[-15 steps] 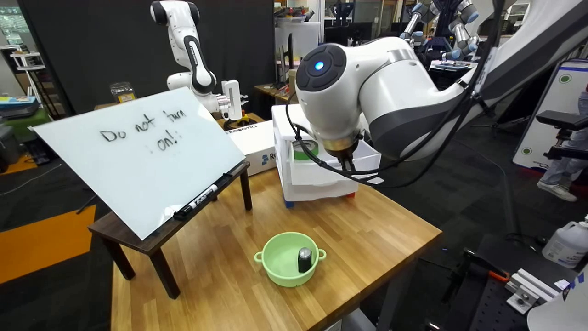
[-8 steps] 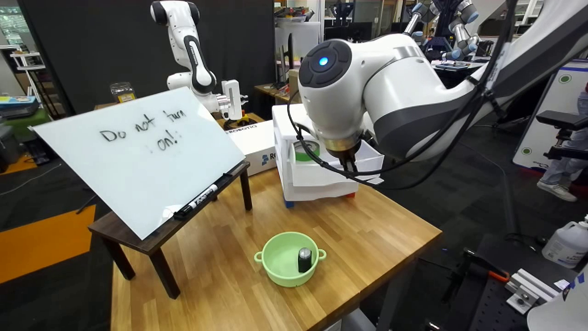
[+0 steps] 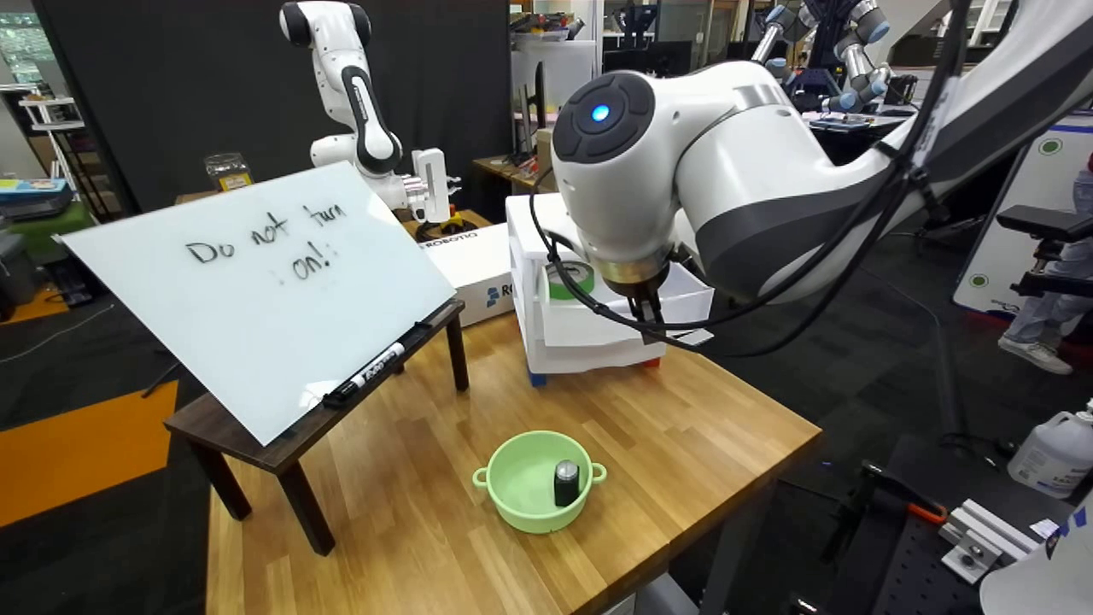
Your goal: Open the top cabinet drawer on the table
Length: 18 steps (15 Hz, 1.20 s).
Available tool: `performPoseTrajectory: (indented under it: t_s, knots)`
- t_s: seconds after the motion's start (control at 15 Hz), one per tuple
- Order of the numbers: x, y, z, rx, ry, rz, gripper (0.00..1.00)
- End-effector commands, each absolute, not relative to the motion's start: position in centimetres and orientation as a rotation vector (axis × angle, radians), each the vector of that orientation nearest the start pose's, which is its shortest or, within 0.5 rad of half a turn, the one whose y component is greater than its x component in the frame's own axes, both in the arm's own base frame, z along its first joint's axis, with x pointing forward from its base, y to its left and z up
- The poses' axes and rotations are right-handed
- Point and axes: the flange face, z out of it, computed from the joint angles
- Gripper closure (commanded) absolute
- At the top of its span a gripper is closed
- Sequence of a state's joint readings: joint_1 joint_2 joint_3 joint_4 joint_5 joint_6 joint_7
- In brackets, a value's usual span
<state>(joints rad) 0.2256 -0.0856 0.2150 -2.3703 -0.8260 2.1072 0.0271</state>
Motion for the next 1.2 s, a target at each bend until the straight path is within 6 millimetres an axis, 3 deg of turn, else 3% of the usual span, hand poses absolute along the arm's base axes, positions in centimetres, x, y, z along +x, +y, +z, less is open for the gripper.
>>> performPoseTrajectory:
  t_s: [0.0, 0.6, 0.67, 1.13]
  knots:
    - [43.3, 18.2, 36.4, 2.182, 1.080, -0.008, 0.00]
    - [36.5, 26.1, 36.8, 2.226, 1.245, 0.009, 0.00]
    - [37.4, 26.1, 36.5, 2.208, 1.228, 0.018, 0.00]
    - [37.3, 26.2, 36.4, 2.211, 1.229, 0.013, 0.00]
